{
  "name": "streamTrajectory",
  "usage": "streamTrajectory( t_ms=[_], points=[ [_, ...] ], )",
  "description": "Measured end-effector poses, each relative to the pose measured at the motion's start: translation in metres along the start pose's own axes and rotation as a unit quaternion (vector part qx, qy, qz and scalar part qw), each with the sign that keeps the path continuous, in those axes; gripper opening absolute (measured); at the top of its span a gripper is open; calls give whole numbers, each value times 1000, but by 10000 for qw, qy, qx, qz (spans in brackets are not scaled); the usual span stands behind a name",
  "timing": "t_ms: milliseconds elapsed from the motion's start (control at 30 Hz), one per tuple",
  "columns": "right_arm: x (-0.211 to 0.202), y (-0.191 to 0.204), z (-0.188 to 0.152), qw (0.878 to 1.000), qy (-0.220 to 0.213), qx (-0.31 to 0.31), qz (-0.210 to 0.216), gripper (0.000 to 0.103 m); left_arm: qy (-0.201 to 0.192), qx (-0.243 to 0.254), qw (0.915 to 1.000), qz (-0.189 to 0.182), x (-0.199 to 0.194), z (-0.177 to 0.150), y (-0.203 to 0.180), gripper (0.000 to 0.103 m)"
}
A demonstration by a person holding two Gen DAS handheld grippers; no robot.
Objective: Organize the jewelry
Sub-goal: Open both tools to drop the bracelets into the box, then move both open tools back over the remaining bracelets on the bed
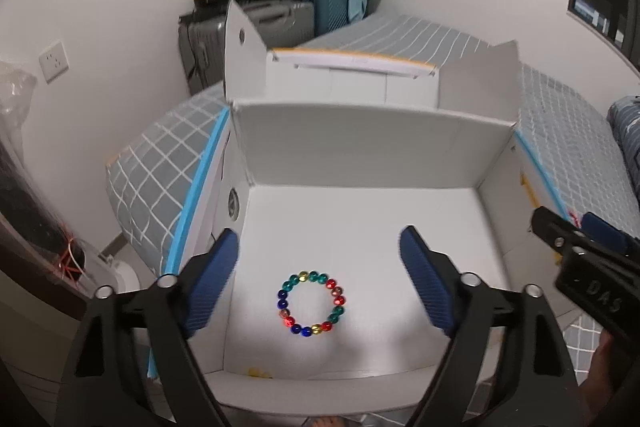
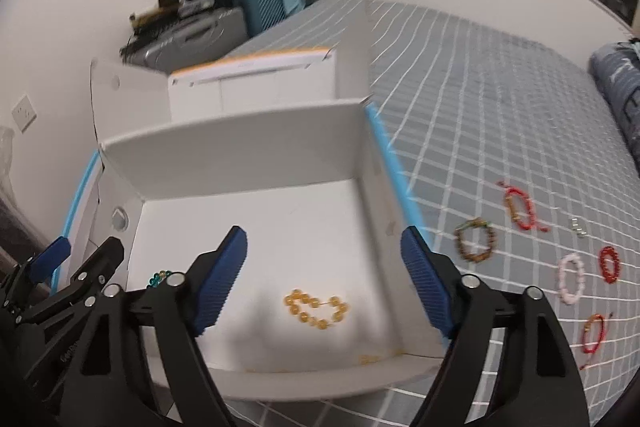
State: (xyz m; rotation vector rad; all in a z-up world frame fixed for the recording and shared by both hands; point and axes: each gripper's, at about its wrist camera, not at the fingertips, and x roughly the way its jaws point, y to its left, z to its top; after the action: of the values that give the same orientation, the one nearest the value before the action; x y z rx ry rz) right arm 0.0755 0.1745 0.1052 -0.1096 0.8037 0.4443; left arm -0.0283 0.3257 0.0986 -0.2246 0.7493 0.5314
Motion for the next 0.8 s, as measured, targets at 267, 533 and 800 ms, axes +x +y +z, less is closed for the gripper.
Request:
streamTrajectory(
  t_ms=[267, 533, 800],
  points=[
    [-50, -58, -4, 9985, -366, 283, -300, 91, -221, 124, 9992, -294, -23, 2, -34, 97],
    [-90, -136, -18, 9938, -484, 661, -754, 95, -164, 486, 9957, -767, -38, -3, -101, 97],
    [-111, -215, -44, 9860, -415, 1086, -1197, 95, -141, 1113, 9864, -1201, -50, -26, -192, 97]
  ],
)
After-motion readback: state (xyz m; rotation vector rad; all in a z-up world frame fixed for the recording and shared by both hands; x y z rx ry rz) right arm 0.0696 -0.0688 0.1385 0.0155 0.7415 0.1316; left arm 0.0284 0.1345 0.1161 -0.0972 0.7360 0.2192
